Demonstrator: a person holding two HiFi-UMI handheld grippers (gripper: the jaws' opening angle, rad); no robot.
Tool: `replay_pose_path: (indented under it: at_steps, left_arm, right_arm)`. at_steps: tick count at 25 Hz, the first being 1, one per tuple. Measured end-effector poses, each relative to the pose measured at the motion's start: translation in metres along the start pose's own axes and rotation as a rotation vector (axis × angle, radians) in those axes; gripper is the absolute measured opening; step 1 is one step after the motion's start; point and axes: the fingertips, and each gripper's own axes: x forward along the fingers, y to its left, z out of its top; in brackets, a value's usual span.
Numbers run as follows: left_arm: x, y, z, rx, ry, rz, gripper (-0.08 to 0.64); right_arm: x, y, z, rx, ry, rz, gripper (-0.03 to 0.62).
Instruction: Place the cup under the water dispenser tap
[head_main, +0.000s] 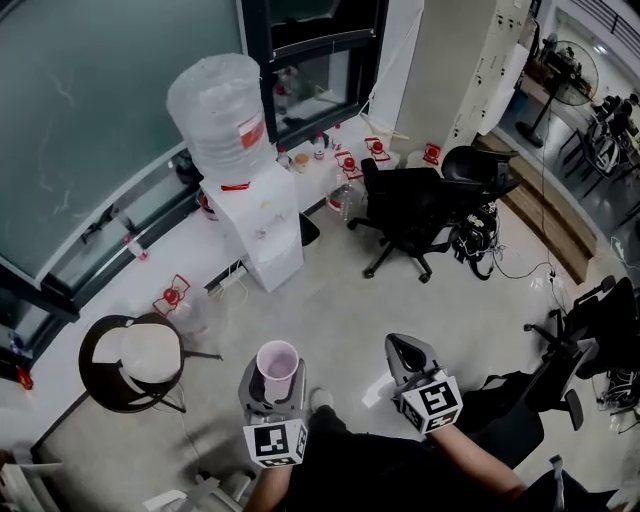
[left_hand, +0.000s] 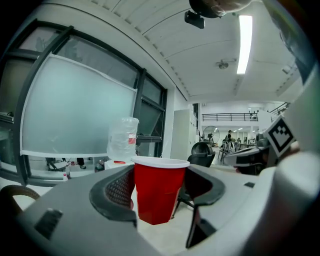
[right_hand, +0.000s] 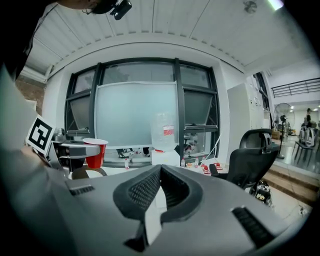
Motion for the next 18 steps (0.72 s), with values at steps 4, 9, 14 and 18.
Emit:
replay_pose_path:
  at_steps: [4,9,14,18]
  left_arm:
    - [0.024,0.025,0.007,-0.017,-0.006,-0.014,0.299]
    - [0.048,0.053,0.007,-0.049,0.002,-0.034,0.299]
    - [0.060,0.074,0.004,-0.084,-0.002,-0.032,0.299]
    - [0.065,0.086,0.003,-0.088,-0.001,-0.029,0.299]
  right_arm:
    - [0.036,0.001,0.014,-0.012,0.004,-0.007,-0.002]
    - [0.074,0.015,0.029,-0.064,0.010,0.003,-0.001]
    - [0.103,0.029,0.037,-0.128,0.023,0.031,-0.001]
    - [0.116,0.035,0.040,-0.115,0.034,0.044,-0.001]
